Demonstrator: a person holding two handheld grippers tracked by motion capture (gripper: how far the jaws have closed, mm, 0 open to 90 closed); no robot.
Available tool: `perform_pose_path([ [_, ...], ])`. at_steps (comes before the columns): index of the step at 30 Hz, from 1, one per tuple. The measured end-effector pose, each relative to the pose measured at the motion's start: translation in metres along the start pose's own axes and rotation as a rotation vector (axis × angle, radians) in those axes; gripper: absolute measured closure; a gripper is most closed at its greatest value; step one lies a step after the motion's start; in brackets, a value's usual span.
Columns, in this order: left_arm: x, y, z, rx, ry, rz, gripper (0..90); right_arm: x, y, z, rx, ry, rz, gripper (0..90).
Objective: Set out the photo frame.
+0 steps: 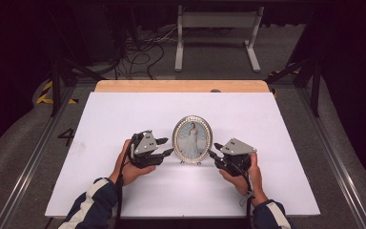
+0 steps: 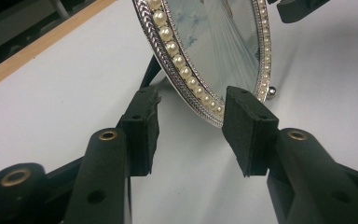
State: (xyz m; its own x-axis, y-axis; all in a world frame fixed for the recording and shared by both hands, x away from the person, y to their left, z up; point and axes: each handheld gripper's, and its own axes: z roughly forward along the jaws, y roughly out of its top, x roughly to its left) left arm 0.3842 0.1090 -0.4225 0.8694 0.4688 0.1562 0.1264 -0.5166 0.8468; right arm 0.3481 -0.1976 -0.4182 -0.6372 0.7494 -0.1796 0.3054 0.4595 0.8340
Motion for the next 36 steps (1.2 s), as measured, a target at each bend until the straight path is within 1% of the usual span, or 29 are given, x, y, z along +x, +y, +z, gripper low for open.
perform_pose_path([
  [1,0.0,0.0,0.0,0.006,0.003,0.005,53.2,0.0,0.0,0.0,0.002,0.001,-0.002,62.3],
  [5,-0.001,0.0,-0.001,0.016,0.02,-0.002,42.5,0.0,0.0,0.0,0.012,0.002,-0.014,54.6],
  [7,-0.001,-0.001,-0.001,0.019,0.026,-0.005,39.7,0.0,0.0,-0.001,0.014,0.005,-0.02,50.9],
  [9,0.0,-0.001,-0.001,0.025,0.029,-0.016,35.0,0.0,-0.001,-0.001,0.023,-0.002,-0.023,45.3],
  [10,0.0,-0.002,0.0,0.029,0.038,-0.02,31.7,0.0,-0.001,-0.001,0.025,-0.001,-0.024,42.8],
  [11,0.0,-0.002,0.0,0.03,0.035,-0.026,26.7,0.0,-0.002,-0.001,0.029,0.0,-0.027,39.0],
  [13,0.002,-0.003,0.0,0.028,0.023,-0.04,16.7,0.0,-0.002,0.0,0.037,-0.022,-0.021,29.5],
  [14,0.002,-0.003,0.0,0.028,0.023,-0.04,14.7,0.0,-0.002,0.0,0.037,-0.022,-0.021,29.5],
  [15,0.002,-0.003,0.0,0.027,0.026,-0.049,14.7,0.0,-0.002,0.0,0.042,-0.025,-0.021,27.3],
  [17,0.002,-0.003,0.001,0.029,0.017,-0.06,10.6,-0.001,-0.003,0.0,0.048,-0.028,-0.021,24.0],
  [19,0.002,-0.004,0.001,0.039,0.015,-0.059,9.1,-0.001,-0.003,0.0,0.049,-0.027,-0.021,21.6],
  [22,0.001,-0.004,0.001,0.035,0.006,-0.059,6.3,-0.002,-0.004,-0.001,0.047,-0.025,-0.022,19.2],
  [25,0.0,-0.006,0.001,0.054,0.01,-0.028,5.1,-0.003,-0.005,-0.001,0.045,-0.016,-0.013,17.0],
  [27,-0.001,-0.007,0.001,0.057,0.008,-0.024,4.5,-0.003,-0.006,-0.001,0.045,-0.013,-0.01,17.0],
  [29,-0.001,-0.008,-0.001,0.056,0.02,-0.019,4.4,-0.003,-0.006,-0.001,0.045,-0.001,-0.014,17.2],
  [33,-0.002,-0.009,-0.002,0.066,0.042,-0.009,5.6,-0.002,-0.006,-0.001,0.057,-0.001,-0.029,17.0],
  [34,-0.002,-0.009,-0.002,0.07,0.041,-0.008,5.8,-0.002,-0.007,-0.001,0.056,0.001,-0.03,17.0],
  [36,-0.002,-0.01,-0.004,0.081,0.05,0.005,6.4,-0.002,-0.007,-0.001,0.068,-0.005,-0.037,17.1],
])
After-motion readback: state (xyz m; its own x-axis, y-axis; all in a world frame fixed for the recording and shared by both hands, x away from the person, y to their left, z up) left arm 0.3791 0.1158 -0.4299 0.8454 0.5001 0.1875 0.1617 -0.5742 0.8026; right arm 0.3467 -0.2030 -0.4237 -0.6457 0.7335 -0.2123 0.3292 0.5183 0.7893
